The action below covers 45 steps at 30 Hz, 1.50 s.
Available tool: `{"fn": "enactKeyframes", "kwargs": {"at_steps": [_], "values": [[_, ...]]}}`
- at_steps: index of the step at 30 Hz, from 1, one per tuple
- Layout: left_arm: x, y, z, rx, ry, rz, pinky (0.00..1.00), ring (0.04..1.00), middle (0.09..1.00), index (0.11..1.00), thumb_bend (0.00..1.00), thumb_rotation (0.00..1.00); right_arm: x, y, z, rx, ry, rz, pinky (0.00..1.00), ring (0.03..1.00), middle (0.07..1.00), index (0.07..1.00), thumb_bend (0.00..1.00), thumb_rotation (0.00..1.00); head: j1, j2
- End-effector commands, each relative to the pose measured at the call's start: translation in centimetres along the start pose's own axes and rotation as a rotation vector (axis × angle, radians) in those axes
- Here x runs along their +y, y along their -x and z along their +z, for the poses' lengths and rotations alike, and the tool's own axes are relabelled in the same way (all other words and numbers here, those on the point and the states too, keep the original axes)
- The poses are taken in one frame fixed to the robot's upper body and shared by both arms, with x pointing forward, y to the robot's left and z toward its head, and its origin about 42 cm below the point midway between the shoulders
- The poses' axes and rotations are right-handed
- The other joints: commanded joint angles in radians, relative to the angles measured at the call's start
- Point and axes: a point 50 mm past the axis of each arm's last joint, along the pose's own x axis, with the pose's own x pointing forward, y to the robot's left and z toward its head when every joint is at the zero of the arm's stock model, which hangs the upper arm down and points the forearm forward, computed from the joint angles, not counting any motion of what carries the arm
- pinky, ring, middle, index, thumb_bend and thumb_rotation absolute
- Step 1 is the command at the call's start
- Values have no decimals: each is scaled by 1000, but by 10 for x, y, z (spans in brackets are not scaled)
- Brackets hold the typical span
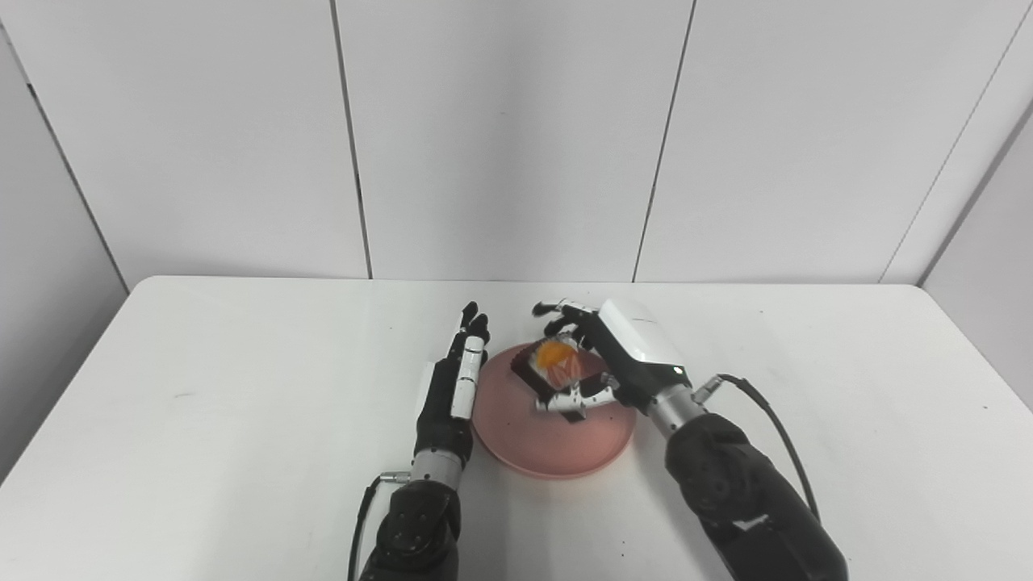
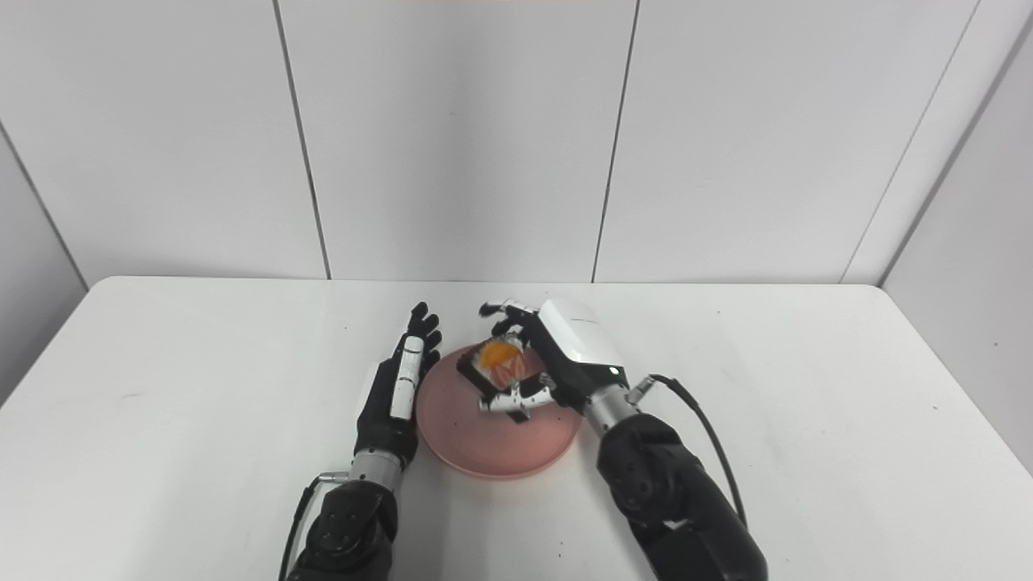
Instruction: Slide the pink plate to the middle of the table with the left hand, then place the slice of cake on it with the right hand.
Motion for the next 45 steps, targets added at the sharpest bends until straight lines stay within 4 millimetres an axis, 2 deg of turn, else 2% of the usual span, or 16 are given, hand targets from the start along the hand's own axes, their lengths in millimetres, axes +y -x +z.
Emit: {"fn": "enactKeyframes", "kwargs": {"at_steps": [1, 5, 9, 13, 16, 22, 24, 25, 28, 30, 36, 41, 45], "values": [[1, 8, -12, 39, 15, 5, 966, 965, 971, 954, 654, 996, -19, -3, 11, -71, -39, -36, 674, 841, 900, 888, 669, 622, 2, 3], [1, 8, -12, 39, 11, 4, 969, 965, 972, 959, 653, 1000, -21, 5, -2, -105, -108, -10, 785, 938, 982, 964, 646, 618, 0, 5], [2, 9, -12, 37, 17, 5, 969, 963, 971, 959, 649, 997, -20, 12, -10, -110, -132, 10, 798, 963, 1000, 982, 672, 631, -2, 6], [1, 8, -12, 39, 21, 8, 963, 961, 969, 954, 654, 989, -18, 19, -17, -112, -147, 6, 814, 983, 1000, 990, 670, 551, -3, 7], [1, 8, -12, 43, 19, 10, 965, 962, 970, 956, 657, 996, -17, 26, -26, -74, -160, -66, 883, 979, 1000, 1000, 735, 689, -4, 6], [1, 8, -13, 46, 15, 9, 966, 966, 972, 962, 660, 1000, -8, 38, -36, -22, -400, -218, 937, 999, 1000, 1000, 625, 680, -7, 6], [2, 9, -14, 46, 18, 12, 963, 960, 970, 962, 664, 1000, -5, 40, -41, -6, -476, -269, 987, 1000, 1000, 1000, 594, 707, -7, 6], [2, 9, -14, 46, 21, 14, 962, 959, 968, 959, 660, 1000, -3, 40, -43, -3, -517, -290, 995, 1000, 1000, 1000, 577, 688, -7, 6], [3, 9, -14, 46, 22, 20, 965, 963, 968, 961, 655, 1000, 1, 39, -46, 17, -649, -331, 1000, 1000, 1000, 1000, 533, 664, -8, 7], [3, 10, -13, 44, 16, 23, 967, 964, 967, 964, 644, 1000, 2, 39, -49, 35, -648, -346, 999, 1000, 1000, 1000, 521, 693, -7, 8], [7, 13, -13, 31, 8, 17, 972, 970, 972, 972, 622, 1000, 9, 35, -52, 89, -693, -395, 1000, 1000, 1000, 1000, 582, 829, -8, 10], [10, 14, -14, 11, 12, 28, 974, 968, 968, 965, 618, 1000, 17, 34, -51, 122, -853, -383, 1000, 1000, 1000, 1000, 602, 791, -12, 10], [13, 13, -14, 2, 15, 35, 990, 974, 971, 964, 630, 994, 21, 33, -51, 135, -867, -360, 1000, 1000, 1000, 1000, 615, 818, -14, 6]]}}
